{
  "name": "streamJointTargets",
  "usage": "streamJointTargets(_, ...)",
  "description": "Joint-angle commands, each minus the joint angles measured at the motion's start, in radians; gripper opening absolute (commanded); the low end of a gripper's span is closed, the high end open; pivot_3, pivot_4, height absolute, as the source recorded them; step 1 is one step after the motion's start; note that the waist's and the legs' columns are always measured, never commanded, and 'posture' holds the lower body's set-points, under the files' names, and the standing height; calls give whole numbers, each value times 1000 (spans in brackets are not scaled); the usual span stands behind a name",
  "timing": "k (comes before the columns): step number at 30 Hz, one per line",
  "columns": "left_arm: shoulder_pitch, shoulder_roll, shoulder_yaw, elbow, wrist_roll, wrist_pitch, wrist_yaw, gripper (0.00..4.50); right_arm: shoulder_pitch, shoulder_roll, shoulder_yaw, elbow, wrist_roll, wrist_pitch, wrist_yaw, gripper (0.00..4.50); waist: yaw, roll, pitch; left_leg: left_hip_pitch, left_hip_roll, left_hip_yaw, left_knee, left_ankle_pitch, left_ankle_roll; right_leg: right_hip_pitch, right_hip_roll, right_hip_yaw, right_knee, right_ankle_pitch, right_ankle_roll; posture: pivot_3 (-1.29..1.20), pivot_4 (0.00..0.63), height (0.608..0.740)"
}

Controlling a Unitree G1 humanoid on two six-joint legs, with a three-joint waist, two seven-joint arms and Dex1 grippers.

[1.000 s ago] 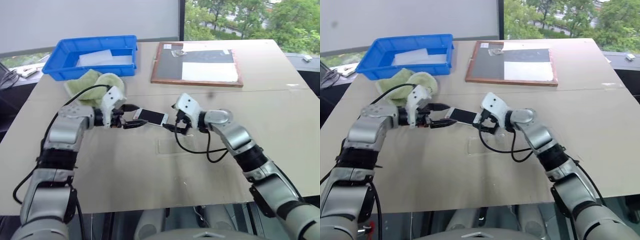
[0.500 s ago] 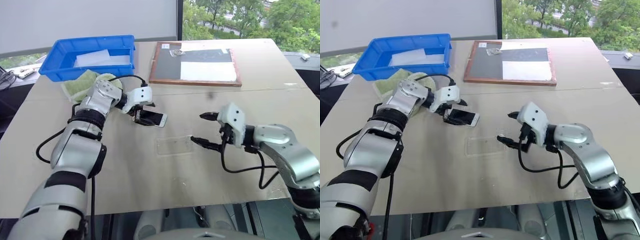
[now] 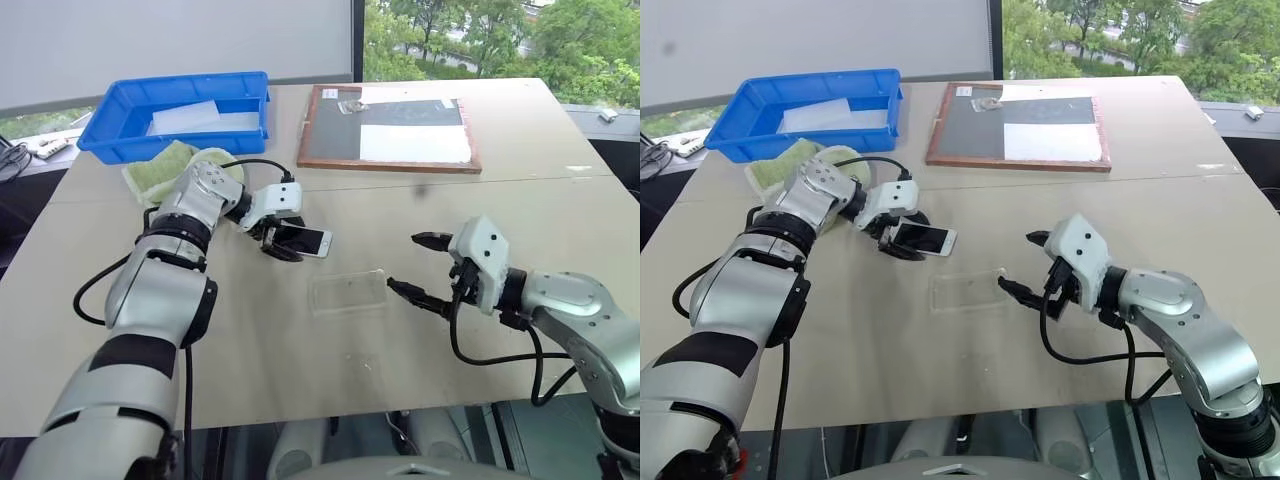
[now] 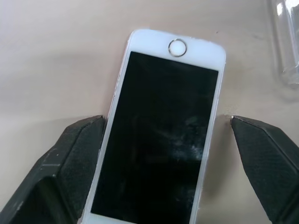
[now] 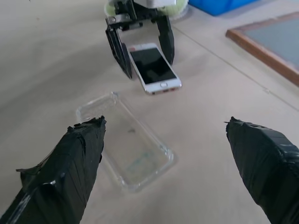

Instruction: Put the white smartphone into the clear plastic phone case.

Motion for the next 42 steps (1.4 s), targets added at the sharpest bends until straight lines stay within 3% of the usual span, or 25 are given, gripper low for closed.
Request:
streamJointTargets(1, 38, 17, -4, 34, 34, 15, -8, 2912, -8, -3, -4, -20, 1, -19, -26, 4500, 0, 0, 0, 1, 0, 0, 0, 0, 0, 0, 0, 0, 1, 0, 0, 0, 150, 740)
streamJointTargets(9, -19, -76, 128, -80, -122, 75, -151, 2896, 85, -47, -124, -78, 46, -19, -42, 4500, 12, -1, 0, -3, 0, 0, 1, 0, 0, 0, -1, -1, 0, 2, -2, 0, 150, 740)
streamJointTargets(12, -27, -137, 73, -203, -207, 157, -177, 2896, 141, -58, -195, -112, 66, -9, -59, 4500, 30, -2, 1, -5, -1, -3, 2, 0, 0, -1, -2, -3, -1, 2, -3, 0, 150, 740)
streamJointTargets(21, -85, -395, 1, -156, -103, 106, -66, 2896, 319, -85, -413, -260, 111, 61, -136, 4500, 27, -2, 1, -7, -2, -4, 5, 0, 1, 0, -1, -5, -1, -1, 1, 0, 150, 740)
streamJointTargets(29, -129, -543, -60, -32, 17, -8, 94, 2896, 447, -145, -441, -316, 217, 20, -281, 4500, 29, -2, 1, -6, -2, -3, 5, 0, 1, 0, -1, -4, -1, -1, 2, 0, 150, 740)
streamJointTargets(30, -127, -552, -66, -23, 32, -20, 116, 3698, 456, -158, -432, -316, 227, 12, -305, 4500, 28, -3, 2, -6, -2, -3, 5, 0, 1, 0, -2, -4, -1, -1, 2, 0, 150, 740)
streamJointTargets(33, -119, -564, -48, -12, 31, -35, 151, 4484, 446, -198, -377, -316, 256, 6, -369, 4500, 28, -3, 2, -6, -2, -3, 5, 0, 1, 0, -2, -3, -1, -1, 2, 0, 150, 740)
streamJointTargets(38, -92, -488, 116, -116, -156, 28, -32, 4484, 299, -240, -250, -295, 233, 81, -409, 4500, 22, -2, 2, -6, -1, -2, 5, 0, 1, 0, -1, -3, -1, -1, 2, 0, 150, 740)
streamJointTargets(42, 66, -335, 192, -451, -282, 242, -128, 4484, 150, -215, -164, -188, 310, 138, -349, 4500, 4, -2, 1, -3, 3, -2, 3, 0, 1, 0, 0, -1, -1, -1, 1, 0, 150, 740)
